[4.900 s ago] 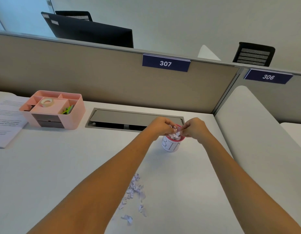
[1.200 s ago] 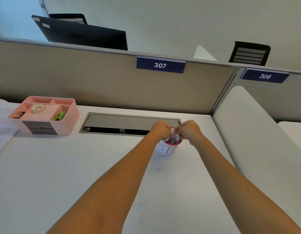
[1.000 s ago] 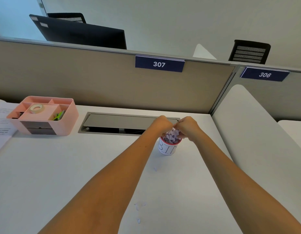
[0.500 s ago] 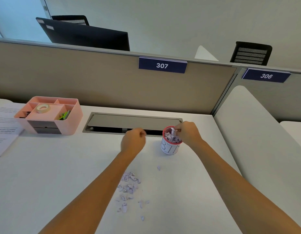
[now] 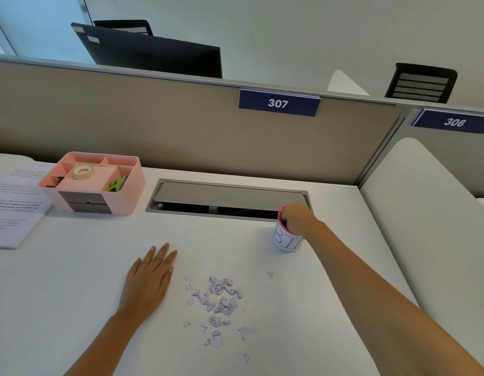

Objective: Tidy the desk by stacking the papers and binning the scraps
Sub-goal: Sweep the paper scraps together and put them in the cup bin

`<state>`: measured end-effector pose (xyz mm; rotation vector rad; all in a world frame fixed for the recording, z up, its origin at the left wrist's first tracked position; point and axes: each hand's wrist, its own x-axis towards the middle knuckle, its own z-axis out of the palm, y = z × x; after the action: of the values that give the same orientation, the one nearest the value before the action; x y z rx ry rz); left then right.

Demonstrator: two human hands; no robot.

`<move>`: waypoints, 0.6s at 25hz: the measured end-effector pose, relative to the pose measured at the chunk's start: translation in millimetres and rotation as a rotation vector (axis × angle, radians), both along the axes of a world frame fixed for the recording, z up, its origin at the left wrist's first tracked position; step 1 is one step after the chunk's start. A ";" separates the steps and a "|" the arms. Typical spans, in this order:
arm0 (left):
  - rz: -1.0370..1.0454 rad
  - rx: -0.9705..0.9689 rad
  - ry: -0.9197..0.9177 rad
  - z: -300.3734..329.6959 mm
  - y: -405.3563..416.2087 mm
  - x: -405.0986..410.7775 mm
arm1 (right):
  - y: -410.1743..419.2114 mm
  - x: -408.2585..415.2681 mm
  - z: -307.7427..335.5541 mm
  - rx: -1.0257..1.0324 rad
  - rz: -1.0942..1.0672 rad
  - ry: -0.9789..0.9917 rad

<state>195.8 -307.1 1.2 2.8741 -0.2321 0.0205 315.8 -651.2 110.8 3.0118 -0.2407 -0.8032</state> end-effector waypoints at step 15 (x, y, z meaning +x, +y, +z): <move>0.018 -0.026 -0.004 -6.4 0.5 -13.4 | -24.4 -31.2 35.6 0.244 0.008 -0.681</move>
<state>182.4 -306.6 -5.2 2.8507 -0.2052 0.0329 284.6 -675.5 146.4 3.3956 -0.1376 0.2459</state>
